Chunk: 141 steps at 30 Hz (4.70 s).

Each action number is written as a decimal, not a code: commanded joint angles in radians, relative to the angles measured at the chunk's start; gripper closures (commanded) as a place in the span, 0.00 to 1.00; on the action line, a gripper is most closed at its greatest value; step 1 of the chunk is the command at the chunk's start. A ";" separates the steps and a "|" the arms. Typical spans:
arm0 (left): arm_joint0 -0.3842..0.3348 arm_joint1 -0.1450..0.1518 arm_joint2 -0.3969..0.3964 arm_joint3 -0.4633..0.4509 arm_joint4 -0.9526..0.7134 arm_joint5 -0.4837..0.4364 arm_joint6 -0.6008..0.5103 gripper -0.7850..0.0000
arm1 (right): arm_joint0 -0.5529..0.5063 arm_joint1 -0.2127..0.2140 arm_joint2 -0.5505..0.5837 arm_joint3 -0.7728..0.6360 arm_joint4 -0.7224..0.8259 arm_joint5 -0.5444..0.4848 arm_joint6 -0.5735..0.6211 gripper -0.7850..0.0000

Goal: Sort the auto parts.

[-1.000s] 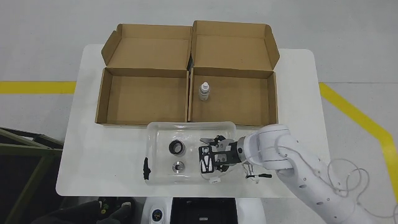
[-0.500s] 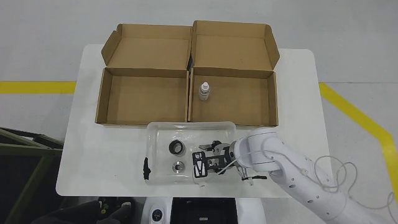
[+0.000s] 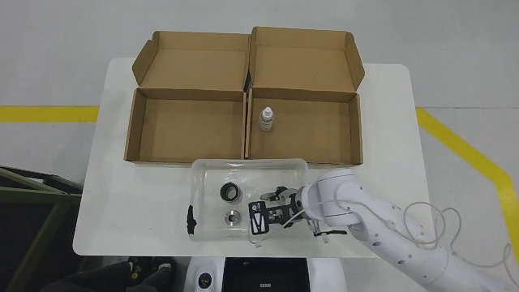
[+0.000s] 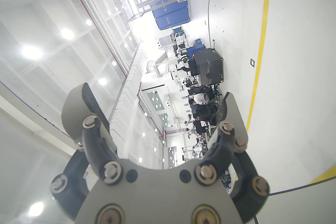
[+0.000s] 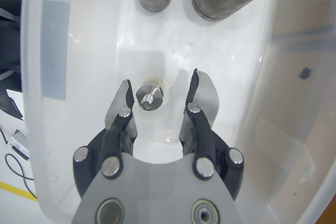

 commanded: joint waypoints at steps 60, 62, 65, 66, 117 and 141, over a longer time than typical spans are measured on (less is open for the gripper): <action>0.000 0.000 0.000 0.000 0.000 0.000 0.000 0.00 | -0.077 0.079 0.425 -0.271 -0.092 0.078 -0.466 1.00; 0.000 0.000 0.000 0.000 0.000 0.000 0.000 0.00 | -0.091 0.082 0.450 -0.271 -0.102 0.081 -0.484 1.00; 0.000 0.000 0.000 0.000 0.000 0.000 0.000 0.00 | -0.108 0.086 0.483 -0.270 -0.116 0.085 -0.507 1.00; 0.000 0.000 0.000 0.000 0.000 0.000 0.000 0.00 | -0.113 0.087 0.491 -0.268 -0.121 0.085 -0.513 1.00; 0.000 0.000 0.000 0.000 0.000 0.000 0.000 0.00 | 0.281 -0.007 0.191 0.357 -0.012 0.023 -0.378 1.00; 0.000 0.000 0.000 0.000 0.000 0.000 0.000 0.00 | 0.435 -0.105 -0.007 0.652 -0.041 -0.009 -0.397 0.77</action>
